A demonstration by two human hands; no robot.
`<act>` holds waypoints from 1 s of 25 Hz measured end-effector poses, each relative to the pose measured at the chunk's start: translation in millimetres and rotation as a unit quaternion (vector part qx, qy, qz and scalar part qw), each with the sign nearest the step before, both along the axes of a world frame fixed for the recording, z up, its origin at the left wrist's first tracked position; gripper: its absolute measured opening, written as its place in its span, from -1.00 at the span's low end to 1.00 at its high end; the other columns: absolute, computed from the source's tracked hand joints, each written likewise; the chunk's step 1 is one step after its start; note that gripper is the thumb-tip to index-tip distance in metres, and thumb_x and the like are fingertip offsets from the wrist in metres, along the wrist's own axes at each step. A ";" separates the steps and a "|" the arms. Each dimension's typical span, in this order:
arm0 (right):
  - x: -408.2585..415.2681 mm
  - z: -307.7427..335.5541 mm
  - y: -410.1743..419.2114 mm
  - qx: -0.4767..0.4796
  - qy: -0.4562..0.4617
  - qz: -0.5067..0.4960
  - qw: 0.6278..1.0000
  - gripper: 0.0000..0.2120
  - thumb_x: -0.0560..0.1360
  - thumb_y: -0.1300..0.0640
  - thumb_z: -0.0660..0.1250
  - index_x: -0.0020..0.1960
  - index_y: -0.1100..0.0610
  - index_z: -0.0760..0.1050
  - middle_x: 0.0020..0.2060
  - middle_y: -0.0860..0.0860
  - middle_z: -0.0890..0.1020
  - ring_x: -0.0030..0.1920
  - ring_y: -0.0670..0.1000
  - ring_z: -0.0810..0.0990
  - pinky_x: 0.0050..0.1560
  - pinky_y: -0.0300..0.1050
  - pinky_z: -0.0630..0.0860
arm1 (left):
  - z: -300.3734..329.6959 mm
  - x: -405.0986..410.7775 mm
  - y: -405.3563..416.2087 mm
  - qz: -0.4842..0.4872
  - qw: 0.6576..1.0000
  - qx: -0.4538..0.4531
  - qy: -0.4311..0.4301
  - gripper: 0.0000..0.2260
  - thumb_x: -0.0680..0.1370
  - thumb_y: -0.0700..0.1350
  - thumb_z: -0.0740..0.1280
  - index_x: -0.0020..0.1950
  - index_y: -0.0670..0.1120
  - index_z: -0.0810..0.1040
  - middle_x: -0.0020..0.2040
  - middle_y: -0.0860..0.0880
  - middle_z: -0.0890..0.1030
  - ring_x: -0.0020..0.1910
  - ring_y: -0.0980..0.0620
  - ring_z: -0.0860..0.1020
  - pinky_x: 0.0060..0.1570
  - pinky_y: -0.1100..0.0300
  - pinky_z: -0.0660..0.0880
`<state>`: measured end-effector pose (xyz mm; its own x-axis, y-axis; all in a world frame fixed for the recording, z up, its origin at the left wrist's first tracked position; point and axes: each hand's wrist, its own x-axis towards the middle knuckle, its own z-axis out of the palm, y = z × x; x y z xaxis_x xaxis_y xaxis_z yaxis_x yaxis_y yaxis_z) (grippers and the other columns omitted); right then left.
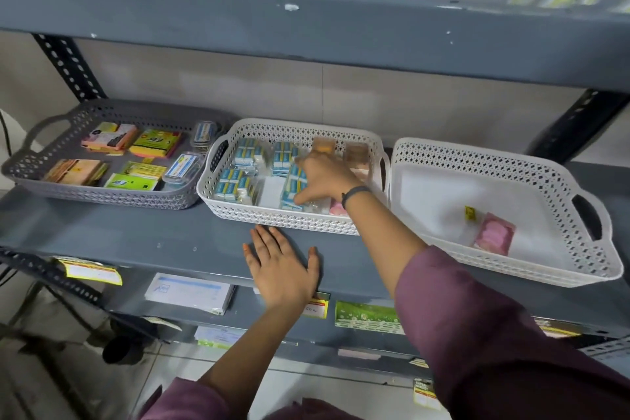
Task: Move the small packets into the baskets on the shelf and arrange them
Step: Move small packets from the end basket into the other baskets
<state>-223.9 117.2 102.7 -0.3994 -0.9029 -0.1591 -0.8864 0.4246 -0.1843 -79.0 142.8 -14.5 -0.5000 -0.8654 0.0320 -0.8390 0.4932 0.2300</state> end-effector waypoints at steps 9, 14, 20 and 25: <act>-42.6 -4.1 77.6 -0.181 -0.038 -0.141 0.973 -0.54 0.43 0.05 0.40 0.31 0.09 0.49 0.25 0.13 0.59 0.24 0.15 0.55 0.20 -0.01 0.52 | -6.4 -0.2 -2.5 0.001 1.000 -0.013 -0.005 -0.20 0.47 0.27 -0.07 0.51 -0.28 0.03 0.53 -0.29 0.07 0.54 -0.18 -0.03 0.47 -0.11 -0.19; -112.7 -9.2 207.8 0.057 -0.021 -0.332 0.941 -0.20 0.33 0.02 0.50 0.48 0.08 0.23 0.40 0.20 0.38 0.37 0.21 0.39 0.38 0.15 0.37 | -9.4 -1.6 -2.6 0.001 1.000 -0.022 -0.010 -0.19 0.44 0.27 -0.09 0.50 -0.29 0.07 0.52 -0.30 0.11 0.53 -0.19 0.00 0.46 -0.11 -0.16; -138.5 -41.7 257.7 0.169 -0.073 -0.320 0.929 -0.16 0.44 0.12 0.38 0.56 0.06 -0.04 0.43 0.26 0.28 0.41 0.27 0.33 0.40 0.08 0.35 | -9.0 -1.0 -2.4 -0.003 1.000 -0.012 -0.010 -0.24 0.51 0.25 0.03 0.50 -0.29 0.06 0.53 -0.30 0.09 0.53 -0.19 -0.01 0.47 -0.13 -0.16; -129.3 -30.7 251.1 0.053 -0.063 -0.328 0.941 0.01 0.27 0.00 0.54 0.55 0.07 0.04 0.39 0.23 0.36 0.37 0.25 0.36 0.36 0.03 0.35 | -4.1 -0.2 -0.4 -0.001 1.000 -0.008 -0.013 -0.20 0.46 0.27 -0.10 0.51 -0.28 0.06 0.53 -0.29 0.09 0.53 -0.19 0.00 0.47 -0.11 -0.17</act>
<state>-353.2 368.2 72.1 -0.8374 -0.4445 -0.3182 -0.4005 0.8950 -0.1963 -79.2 142.4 -18.6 -0.5018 -0.8644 0.0335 -0.8440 0.4977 0.1998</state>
